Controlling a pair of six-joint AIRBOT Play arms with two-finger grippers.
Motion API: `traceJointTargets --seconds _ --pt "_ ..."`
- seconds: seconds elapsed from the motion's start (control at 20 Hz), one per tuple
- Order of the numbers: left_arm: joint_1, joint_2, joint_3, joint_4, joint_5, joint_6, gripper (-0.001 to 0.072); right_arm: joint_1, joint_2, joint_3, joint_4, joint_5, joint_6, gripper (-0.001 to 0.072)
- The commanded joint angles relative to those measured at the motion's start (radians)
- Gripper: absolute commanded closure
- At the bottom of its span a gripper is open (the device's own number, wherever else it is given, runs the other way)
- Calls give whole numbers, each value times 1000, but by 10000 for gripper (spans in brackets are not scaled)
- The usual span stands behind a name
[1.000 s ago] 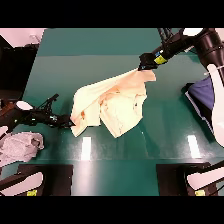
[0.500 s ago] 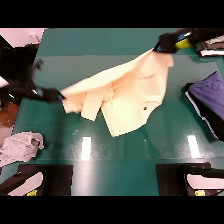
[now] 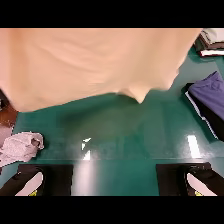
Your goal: Fold the shirts.
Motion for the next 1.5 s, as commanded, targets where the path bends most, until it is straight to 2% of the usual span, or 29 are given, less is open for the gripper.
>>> traceJointTargets --seconds 0.0,0.2,0.45,0.65,0.75,0.9,1.1,1.3,1.35,1.4,1.45 --pt "1 41 119 12 49 -49 682 -3 126 0 -86 -50 -19 699" --pt "1 46 61 24 72 -58 682 -4 137 3 -172 -24 7 700" --pt "1 15 -305 25 39 -58 682 -4 -144 145 -171 287 44 699" --pt "0 -130 -499 24 -68 -58 682 -4 -320 -52 -178 354 82 699" --pt "-6 -222 -564 24 -63 -57 682 -4 -408 -150 -178 324 84 699" --pt "-57 -385 -595 24 -35 -48 681 -4 -512 -237 -178 200 87 699" --pt "-120 -531 -595 19 142 -4 681 -5 -597 -249 -195 34 129 698" --pt "-127 -554 -591 20 314 -4 680 -12 -602 -232 -364 -42 217 695" --pt "-127 -554 -583 26 335 -4 611 -24 -603 -221 -353 -41 217 692" --pt "-127 -553 -573 36 344 -4 334 -37 -602 -211 -341 -36 216 635" --pt "-127 -553 -561 40 343 -5 115 -46 -602 -199 -322 -23 215 412"
